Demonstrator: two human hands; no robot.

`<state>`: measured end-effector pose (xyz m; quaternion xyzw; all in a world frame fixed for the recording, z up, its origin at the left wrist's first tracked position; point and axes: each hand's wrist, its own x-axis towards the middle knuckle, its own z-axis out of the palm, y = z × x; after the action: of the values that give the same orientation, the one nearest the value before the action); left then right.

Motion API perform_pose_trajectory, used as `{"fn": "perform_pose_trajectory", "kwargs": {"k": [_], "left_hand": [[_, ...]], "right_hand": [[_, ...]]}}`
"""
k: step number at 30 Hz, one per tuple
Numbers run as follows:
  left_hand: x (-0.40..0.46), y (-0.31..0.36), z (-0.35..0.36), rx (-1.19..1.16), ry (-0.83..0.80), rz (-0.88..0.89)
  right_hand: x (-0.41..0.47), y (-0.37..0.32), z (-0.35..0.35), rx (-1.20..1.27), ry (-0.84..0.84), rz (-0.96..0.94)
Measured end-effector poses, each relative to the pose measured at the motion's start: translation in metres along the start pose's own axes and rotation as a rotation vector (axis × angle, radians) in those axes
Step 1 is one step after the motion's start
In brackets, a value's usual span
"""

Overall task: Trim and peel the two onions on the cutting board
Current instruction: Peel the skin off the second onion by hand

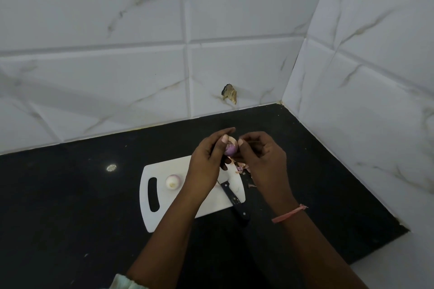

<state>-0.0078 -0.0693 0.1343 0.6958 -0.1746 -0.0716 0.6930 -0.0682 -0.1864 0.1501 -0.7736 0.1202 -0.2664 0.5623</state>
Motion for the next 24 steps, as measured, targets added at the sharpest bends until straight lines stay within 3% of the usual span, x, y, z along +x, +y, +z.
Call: {"fn": "perform_pose_trajectory", "kwargs": {"k": [12, 24], "left_hand": [[-0.001, -0.004, 0.000, 0.047, 0.029, 0.032], [-0.005, 0.005, 0.001, -0.003, -0.021, -0.024]], "right_hand": [[0.002, 0.002, -0.001, -0.154, -0.037, -0.047], [0.003, 0.001, 0.000, -0.106, 0.036, -0.018]]}}
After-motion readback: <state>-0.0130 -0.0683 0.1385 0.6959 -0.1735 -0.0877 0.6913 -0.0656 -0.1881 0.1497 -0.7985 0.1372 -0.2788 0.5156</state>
